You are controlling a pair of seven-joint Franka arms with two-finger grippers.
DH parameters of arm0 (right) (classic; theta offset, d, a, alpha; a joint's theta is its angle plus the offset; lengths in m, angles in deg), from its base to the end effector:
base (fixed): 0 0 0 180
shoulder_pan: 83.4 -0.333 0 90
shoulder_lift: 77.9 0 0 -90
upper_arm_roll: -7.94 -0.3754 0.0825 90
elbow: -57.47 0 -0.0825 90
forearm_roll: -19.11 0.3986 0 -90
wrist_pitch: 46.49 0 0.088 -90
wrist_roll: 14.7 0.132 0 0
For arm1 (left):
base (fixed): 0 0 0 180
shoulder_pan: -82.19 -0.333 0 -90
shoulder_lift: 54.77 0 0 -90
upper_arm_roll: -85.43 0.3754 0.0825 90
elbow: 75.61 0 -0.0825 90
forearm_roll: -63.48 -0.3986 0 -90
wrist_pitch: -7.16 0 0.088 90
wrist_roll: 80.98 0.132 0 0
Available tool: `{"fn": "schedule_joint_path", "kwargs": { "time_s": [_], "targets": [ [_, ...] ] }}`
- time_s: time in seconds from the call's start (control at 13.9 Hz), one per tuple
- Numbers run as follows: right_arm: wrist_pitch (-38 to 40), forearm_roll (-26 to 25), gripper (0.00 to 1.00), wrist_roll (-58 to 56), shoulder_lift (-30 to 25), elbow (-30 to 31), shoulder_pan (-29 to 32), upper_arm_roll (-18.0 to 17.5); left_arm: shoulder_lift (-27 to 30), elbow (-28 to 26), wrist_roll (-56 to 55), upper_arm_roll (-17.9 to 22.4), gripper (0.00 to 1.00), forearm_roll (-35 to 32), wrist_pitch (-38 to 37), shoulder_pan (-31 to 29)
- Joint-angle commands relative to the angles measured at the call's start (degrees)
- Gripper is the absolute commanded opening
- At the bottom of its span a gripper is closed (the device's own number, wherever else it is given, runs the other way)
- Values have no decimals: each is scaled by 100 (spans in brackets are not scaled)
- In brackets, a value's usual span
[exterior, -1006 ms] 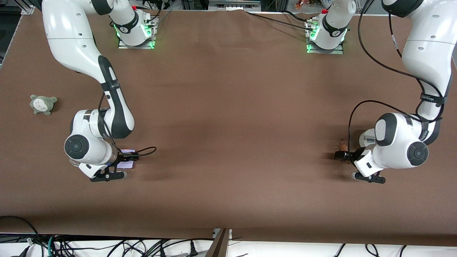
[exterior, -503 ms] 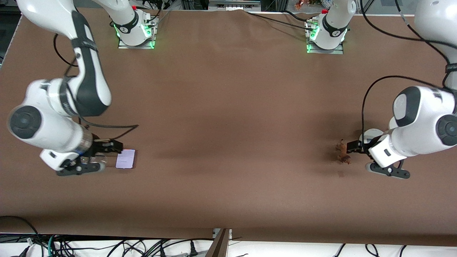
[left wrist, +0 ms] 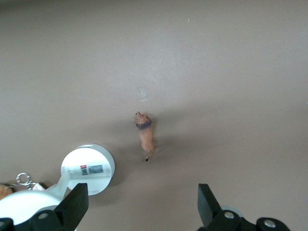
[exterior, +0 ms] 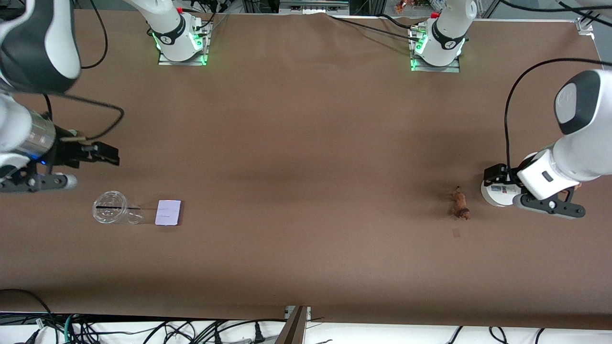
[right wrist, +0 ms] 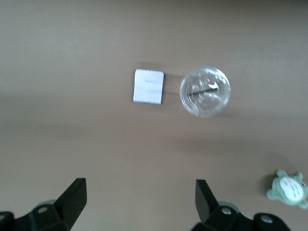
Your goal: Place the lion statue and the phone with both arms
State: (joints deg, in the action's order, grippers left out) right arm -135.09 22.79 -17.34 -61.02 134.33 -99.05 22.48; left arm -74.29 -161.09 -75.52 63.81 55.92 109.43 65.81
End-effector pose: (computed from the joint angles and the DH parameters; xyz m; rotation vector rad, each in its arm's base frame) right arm 0.6635 0.0473 0.5901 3.1290 0.1127 -0.1264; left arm 0.6884 -0.0124 0.5129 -3.1211 0.3101 0.0368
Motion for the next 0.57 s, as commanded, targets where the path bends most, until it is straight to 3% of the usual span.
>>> {"fn": "schedule_joint_path", "kwargs": {
  "time_s": [0.0, 0.22, 0.43, 0.5],
  "targets": [
    [115, -113, 100, -123, -693, 602, 272, -65, 606, -136, 96, 52, 100, 1, -268, -41],
    [343, -96, 100, -140, -1010, 646, 413, -74, 1151, -145, 96, 78, 100, 62, -777, -67],
    [580, -139, 100, -97, -1239, 777, 975, -749, 1372, -163, 26, 87, 100, 333, -1007, -277],
    [607, -236, 100, -96, -1283, 848, 976, -795, 1363, -163, 17, 87, 100, 544, -990, -443]
  ]
}}
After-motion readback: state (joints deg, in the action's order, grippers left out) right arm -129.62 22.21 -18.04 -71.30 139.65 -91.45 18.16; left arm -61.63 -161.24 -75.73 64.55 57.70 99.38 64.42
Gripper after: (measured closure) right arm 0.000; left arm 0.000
